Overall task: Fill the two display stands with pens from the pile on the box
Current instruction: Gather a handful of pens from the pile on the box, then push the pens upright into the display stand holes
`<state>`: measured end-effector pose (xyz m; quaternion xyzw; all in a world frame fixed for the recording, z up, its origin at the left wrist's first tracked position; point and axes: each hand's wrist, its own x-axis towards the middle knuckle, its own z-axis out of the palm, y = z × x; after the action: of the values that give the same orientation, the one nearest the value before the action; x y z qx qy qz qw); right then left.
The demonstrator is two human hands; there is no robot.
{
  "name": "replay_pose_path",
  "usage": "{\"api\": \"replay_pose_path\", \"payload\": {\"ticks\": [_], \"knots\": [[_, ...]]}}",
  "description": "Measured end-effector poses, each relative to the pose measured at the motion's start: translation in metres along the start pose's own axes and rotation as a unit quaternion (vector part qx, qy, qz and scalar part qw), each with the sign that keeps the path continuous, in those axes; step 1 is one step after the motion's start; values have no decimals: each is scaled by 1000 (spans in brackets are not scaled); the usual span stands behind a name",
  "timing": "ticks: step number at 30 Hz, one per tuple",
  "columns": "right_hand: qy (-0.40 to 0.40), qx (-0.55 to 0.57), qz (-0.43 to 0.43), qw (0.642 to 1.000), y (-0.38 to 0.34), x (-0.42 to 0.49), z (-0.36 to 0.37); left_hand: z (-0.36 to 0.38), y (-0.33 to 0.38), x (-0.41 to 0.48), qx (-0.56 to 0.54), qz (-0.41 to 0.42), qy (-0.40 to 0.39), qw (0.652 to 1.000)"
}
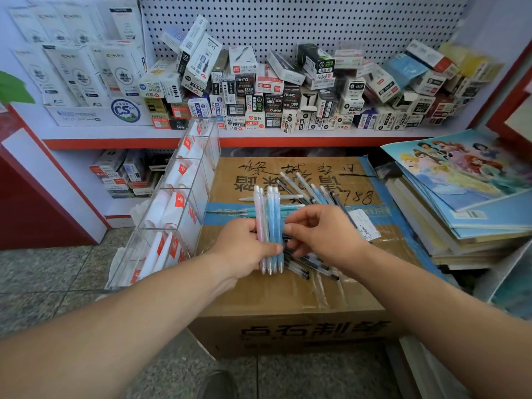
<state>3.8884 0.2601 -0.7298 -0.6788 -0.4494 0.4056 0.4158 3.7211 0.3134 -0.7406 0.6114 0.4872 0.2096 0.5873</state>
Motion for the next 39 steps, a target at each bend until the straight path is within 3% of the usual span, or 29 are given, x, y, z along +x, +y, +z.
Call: {"api": "replay_pose_path", "payload": {"ticks": [3, 7, 18, 26, 32, 39], "knots": [[92, -223, -67, 968, 9, 14, -13, 1, -2, 3, 9, -9, 10, 1000], [40, -382, -47, 922, 22, 23, -25, -1, -5, 4, 26, -6, 23, 999], [-24, -395, -31, 918, 24, 26, -24, -4, -6, 9, -18, -29, 23, 999], [41, -253, -43, 966, 23, 11, -32, 3, -1, 8, -38, -11, 8, 999], [41, -116, -3, 992, 16, -23, -59, 25, 14, 4, -37, 7, -24, 999], [99, 49, 62, 992, 26, -87, -119, 92, 42, 1, -9, 34, -69, 997]]}}
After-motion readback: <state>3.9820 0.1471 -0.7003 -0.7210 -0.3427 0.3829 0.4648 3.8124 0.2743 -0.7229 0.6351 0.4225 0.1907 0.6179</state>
